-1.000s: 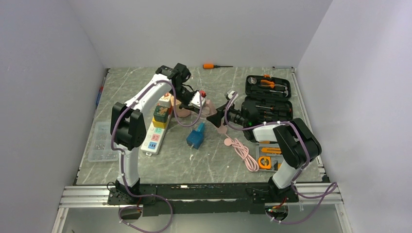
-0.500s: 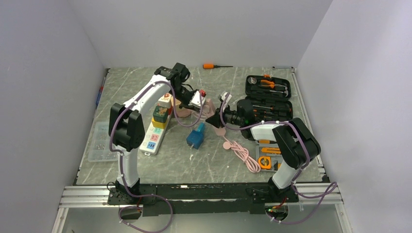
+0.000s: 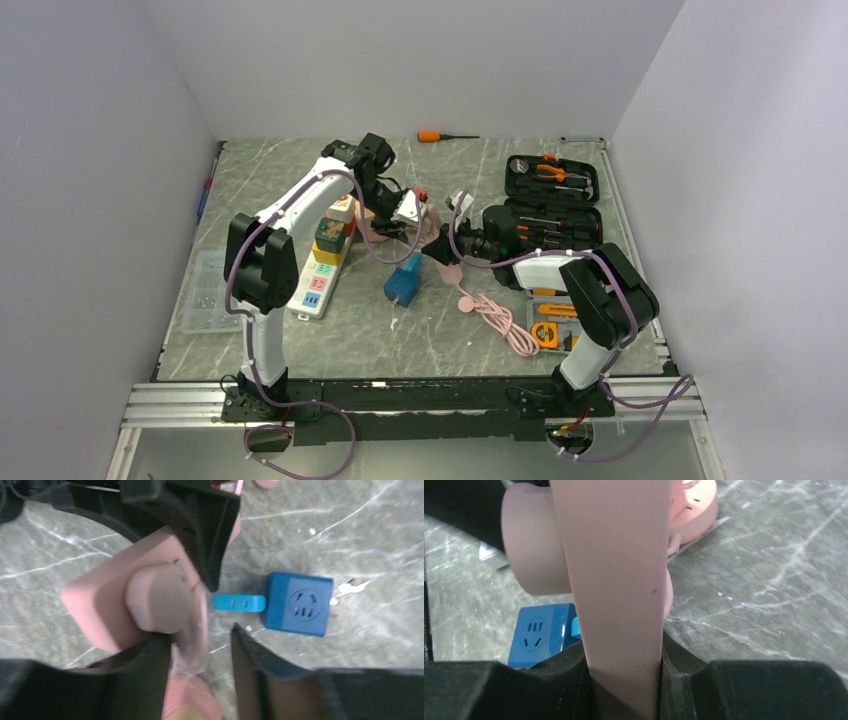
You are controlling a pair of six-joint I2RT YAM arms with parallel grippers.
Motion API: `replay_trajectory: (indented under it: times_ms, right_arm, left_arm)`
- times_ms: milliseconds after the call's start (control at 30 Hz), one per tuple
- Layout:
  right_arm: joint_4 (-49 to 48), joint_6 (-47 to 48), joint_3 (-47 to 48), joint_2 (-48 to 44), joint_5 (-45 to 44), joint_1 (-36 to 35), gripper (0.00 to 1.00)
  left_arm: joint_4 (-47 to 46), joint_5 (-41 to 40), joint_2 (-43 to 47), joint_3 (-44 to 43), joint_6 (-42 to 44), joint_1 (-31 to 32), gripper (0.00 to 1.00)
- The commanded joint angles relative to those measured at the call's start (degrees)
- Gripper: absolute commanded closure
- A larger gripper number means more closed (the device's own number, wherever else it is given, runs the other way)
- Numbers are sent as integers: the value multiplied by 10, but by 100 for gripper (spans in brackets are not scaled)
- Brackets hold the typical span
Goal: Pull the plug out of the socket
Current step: Remove the plug from the socket.
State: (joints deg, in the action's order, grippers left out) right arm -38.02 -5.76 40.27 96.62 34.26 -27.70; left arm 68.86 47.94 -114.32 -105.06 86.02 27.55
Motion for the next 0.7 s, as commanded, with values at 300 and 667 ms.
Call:
replay_trajectory:
  times_ms: [300,667]
  right_arm:
    - [-60,19,17,-68,-95,-17,100]
    - [-73,18,22,-92,-70,-22,100]
  left_arm:
    - [-1,111,7,7,-78,27,41]
    - [15,135,-39,-44,-92,22,41]
